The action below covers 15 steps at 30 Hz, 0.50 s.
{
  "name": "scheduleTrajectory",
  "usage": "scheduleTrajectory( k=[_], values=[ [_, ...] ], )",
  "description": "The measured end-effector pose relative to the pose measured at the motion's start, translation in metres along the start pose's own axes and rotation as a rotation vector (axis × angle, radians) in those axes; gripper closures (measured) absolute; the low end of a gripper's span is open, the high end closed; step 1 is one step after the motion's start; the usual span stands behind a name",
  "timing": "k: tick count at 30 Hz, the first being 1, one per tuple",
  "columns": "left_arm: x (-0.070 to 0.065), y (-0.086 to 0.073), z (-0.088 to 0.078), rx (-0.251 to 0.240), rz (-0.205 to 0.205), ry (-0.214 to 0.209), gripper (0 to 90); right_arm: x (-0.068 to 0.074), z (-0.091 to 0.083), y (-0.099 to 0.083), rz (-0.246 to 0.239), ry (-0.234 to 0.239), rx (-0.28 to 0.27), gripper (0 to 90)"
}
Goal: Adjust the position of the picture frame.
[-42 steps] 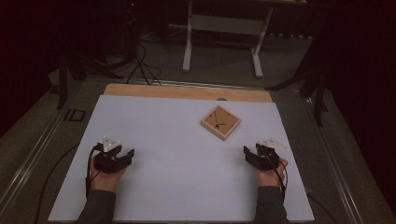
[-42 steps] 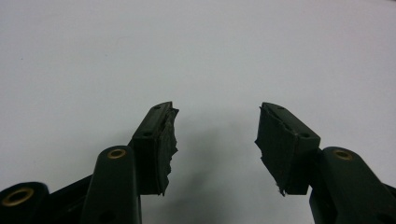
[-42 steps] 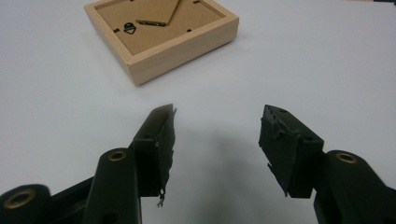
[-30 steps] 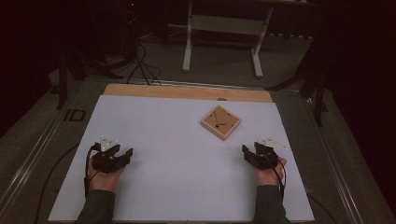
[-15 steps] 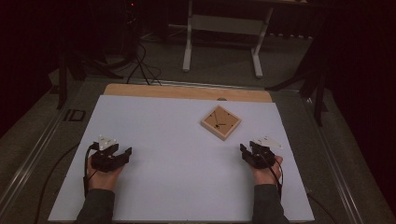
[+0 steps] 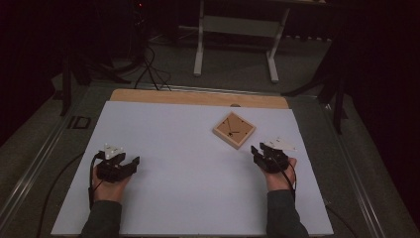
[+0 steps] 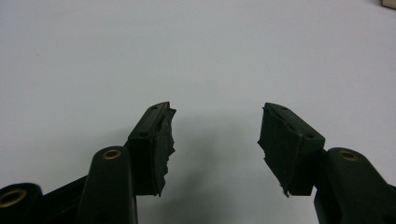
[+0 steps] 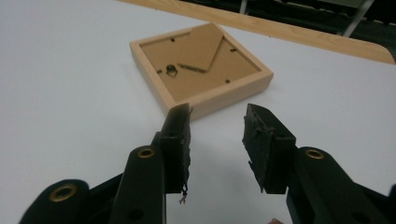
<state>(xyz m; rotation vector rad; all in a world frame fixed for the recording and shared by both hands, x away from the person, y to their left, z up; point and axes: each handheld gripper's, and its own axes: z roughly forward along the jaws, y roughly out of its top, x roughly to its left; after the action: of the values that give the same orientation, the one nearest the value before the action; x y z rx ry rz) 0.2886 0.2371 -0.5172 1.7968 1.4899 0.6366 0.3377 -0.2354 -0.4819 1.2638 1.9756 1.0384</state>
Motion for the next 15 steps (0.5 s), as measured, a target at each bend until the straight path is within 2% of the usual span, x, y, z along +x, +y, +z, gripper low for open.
scheduleTrajectory(
  k=[3,8,15],
  values=[
    [0.0,0.0,-0.001,-0.003,-0.004,0.0,43.6,-0.001,0.003,0.007,0.003,0.006,-0.003,59.8],
    [0.002,0.0,-0.002,-0.011,-0.012,0.002,43.5,-0.002,0.008,0.018,0.012,-0.012,-0.013,56.7],
    [0.003,0.0,-0.001,-0.011,-0.02,0.004,43.5,-0.002,0.02,0.02,0.016,-0.028,0.01,56.4]
  ],
)
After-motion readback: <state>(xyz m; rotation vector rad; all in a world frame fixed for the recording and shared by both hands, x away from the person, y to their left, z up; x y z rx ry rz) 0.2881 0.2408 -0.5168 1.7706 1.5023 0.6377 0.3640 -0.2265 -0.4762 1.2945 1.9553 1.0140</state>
